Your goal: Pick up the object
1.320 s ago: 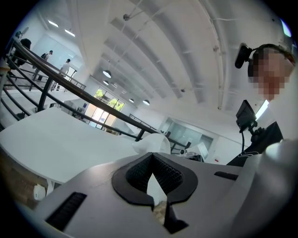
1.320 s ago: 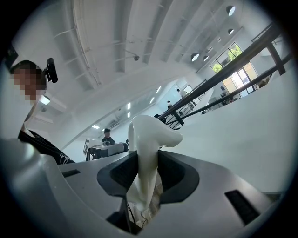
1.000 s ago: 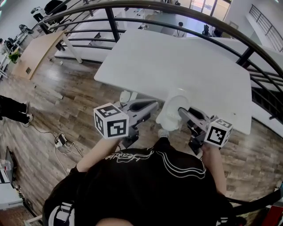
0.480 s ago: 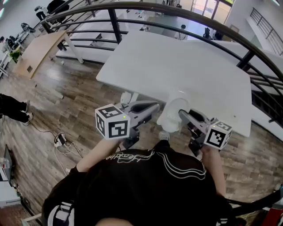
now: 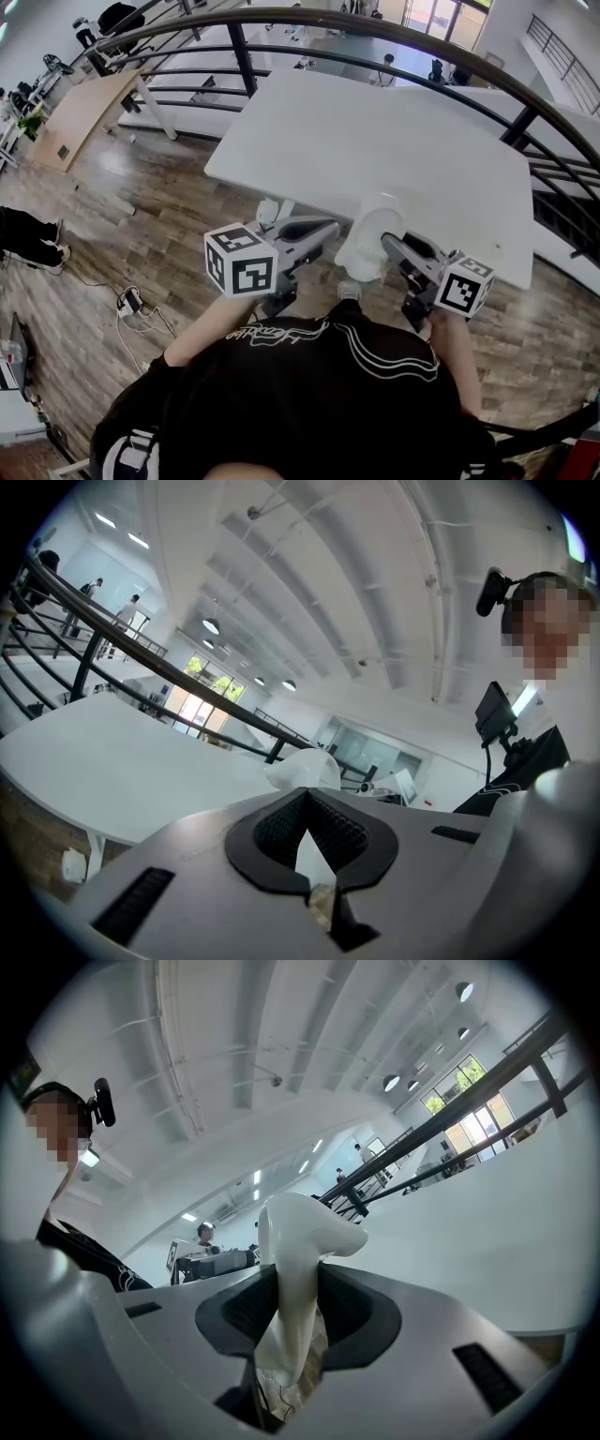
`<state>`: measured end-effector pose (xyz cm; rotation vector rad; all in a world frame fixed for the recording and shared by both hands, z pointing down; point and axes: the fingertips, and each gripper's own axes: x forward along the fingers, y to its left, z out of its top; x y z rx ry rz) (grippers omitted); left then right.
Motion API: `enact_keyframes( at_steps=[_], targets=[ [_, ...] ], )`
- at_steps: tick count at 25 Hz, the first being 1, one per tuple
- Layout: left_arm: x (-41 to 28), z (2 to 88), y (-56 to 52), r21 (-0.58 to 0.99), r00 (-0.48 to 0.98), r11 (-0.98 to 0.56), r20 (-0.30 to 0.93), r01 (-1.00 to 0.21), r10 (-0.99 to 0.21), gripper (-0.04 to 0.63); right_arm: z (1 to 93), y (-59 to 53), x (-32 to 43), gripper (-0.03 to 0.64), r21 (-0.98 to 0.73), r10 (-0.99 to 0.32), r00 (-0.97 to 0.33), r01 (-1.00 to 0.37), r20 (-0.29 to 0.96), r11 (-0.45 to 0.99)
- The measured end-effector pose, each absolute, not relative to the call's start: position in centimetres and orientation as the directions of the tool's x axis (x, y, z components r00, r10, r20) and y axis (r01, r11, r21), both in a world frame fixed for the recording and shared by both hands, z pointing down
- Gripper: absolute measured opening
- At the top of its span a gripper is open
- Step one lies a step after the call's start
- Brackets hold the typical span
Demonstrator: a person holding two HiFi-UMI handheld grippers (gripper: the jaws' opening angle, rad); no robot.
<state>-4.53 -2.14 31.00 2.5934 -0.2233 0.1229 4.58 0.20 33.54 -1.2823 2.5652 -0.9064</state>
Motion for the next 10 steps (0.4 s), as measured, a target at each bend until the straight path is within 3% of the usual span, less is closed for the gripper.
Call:
enact_keyframes(
  at_steps=[10],
  targets=[
    [-4.85, 31.33, -1.98, 0.513, 0.981, -0.838, 0.128, -0.189, -0.142, 0.008, 33.67, 0.47, 4.49, 0.123, -0.567, -0.766, -0.627, -0.686, 0.144, 0.456]
  ],
)
